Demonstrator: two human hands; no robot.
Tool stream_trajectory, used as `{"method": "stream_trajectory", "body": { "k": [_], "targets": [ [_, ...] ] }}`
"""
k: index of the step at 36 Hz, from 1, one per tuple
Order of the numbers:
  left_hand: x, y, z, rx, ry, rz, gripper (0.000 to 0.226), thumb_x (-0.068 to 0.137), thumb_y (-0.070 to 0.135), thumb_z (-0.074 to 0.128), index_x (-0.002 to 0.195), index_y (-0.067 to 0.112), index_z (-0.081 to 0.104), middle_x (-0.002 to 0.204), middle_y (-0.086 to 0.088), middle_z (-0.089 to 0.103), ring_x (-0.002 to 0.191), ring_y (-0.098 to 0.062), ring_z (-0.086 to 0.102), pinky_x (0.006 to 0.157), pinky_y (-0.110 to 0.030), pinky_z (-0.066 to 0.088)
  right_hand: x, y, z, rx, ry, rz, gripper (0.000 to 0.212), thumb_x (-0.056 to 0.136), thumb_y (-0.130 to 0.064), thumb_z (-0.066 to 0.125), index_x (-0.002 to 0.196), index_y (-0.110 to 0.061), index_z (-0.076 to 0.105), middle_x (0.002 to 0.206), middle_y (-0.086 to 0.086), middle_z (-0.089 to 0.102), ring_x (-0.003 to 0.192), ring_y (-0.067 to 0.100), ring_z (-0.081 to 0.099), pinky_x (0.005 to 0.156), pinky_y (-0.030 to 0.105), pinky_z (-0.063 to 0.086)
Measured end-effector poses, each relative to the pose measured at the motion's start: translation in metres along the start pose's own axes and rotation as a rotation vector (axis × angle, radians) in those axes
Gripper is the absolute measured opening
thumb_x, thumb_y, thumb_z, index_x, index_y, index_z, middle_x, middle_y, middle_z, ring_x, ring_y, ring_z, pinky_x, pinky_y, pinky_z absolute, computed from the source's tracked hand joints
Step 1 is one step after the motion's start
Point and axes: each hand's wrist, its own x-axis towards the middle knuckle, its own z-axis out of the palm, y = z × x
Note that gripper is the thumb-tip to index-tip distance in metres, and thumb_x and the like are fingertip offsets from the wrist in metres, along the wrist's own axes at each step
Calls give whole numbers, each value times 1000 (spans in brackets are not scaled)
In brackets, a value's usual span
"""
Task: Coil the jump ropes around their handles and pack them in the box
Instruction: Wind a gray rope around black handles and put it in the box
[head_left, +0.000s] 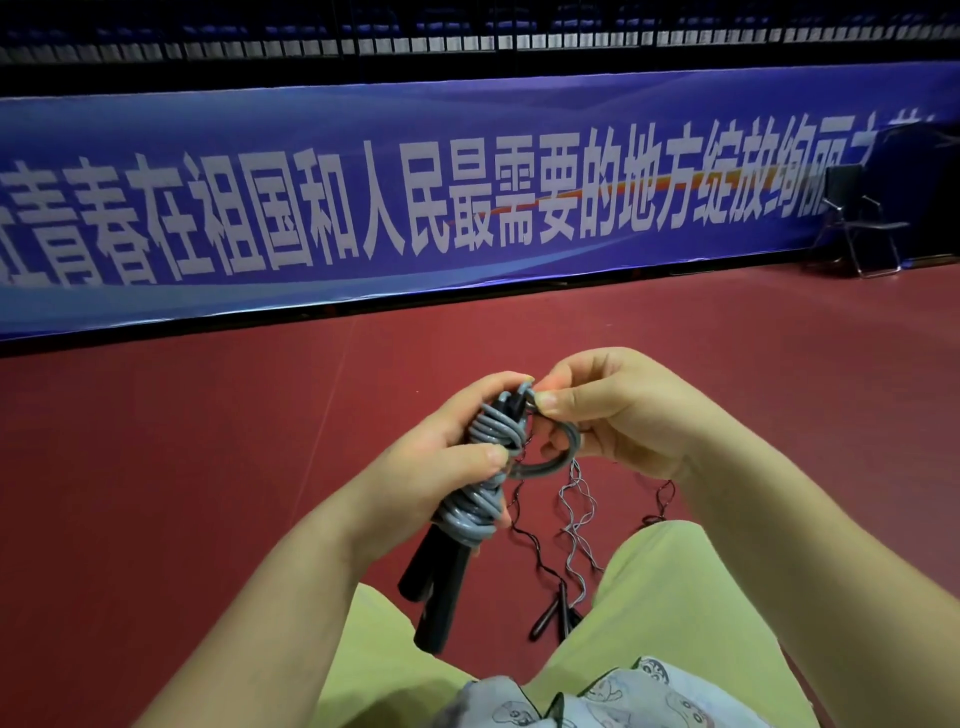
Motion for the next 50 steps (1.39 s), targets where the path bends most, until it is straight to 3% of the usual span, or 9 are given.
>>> {"method": "stream_trajectory", "body": {
  "k": [9, 13, 17, 24, 27, 32, 39, 42, 50],
  "targets": [
    [1, -2, 9, 123, -77, 77, 47, 79, 15, 58, 119, 39, 53, 78, 7, 54, 65, -16, 54, 62, -31, 49, 0, 13, 9, 86, 106, -87, 9, 75, -2, 65, 69, -6, 60, 55, 4, 60, 43, 11, 57, 43, 21, 49],
    [15, -2, 5, 13, 55, 74, 60, 52, 33, 72, 110, 31, 56, 102, -5, 60, 72, -17, 66, 74, -37, 53, -4, 11, 6, 213, 21, -142, 13, 67, -15, 79, 63, -13, 67, 57, 5, 61, 45, 12, 57, 46, 23, 52],
    [15, -2, 9, 37, 62, 76, 63, 57, 33, 65, 117, 32, 43, 88, -7, 54, 61, -9, 61, 58, -25, 50, -4, 12, 4, 170, -4, -177, 11, 75, -20, 74, 71, -12, 69, 62, 6, 62, 53, 15, 59, 56, 29, 56],
    [3, 0, 2, -44, 32, 110, 62, 67, 30, 65, 127, 34, 52, 103, -9, 61, 72, -23, 66, 57, -27, 51, -9, 17, 1, 198, -27, -185, 19, 72, -17, 73, 87, -6, 73, 82, 12, 70, 71, 21, 67, 71, 35, 58],
    [3, 0, 4, -66, 35, 83, 59, 65, 27, 66, 123, 36, 57, 104, -2, 64, 77, -25, 66, 56, -27, 52, -8, 16, 1, 180, -11, -173, 15, 64, -16, 73, 78, -10, 74, 74, 9, 69, 66, 18, 66, 68, 31, 59],
    [3, -3, 6, -116, 47, 46, 58, 72, 11, 53, 127, 26, 54, 80, -18, 59, 58, -22, 61, 46, -29, 49, -6, 20, 3, 182, 25, -142, 12, 71, -7, 74, 72, -11, 62, 65, 7, 64, 56, 15, 61, 57, 25, 54],
    [3, -13, 10, -175, 22, -19, 50, 74, 27, 65, 123, 27, 57, 75, -15, 59, 57, -22, 59, 47, -30, 49, -6, 30, 7, 222, 53, -106, 20, 74, 1, 72, 76, -7, 54, 62, 7, 60, 51, 14, 59, 50, 23, 50],
    [1, -12, 8, -208, 32, -48, 39, 84, 41, 54, 122, 30, 60, 71, -18, 60, 56, -25, 57, 47, -30, 50, -6, 33, 6, 226, 55, -123, 14, 71, -2, 67, 77, -8, 56, 63, 7, 61, 53, 16, 59, 54, 24, 51],
    [6, -7, 10, -152, 173, 10, 42, 86, 36, 54, 127, 24, 56, 89, -16, 64, 64, -21, 65, 47, -28, 49, 1, 31, 7, 223, 152, -86, 46, 73, -13, 68, 113, 7, 61, 89, 17, 66, 71, 23, 64, 65, 29, 56]
  ]
}}
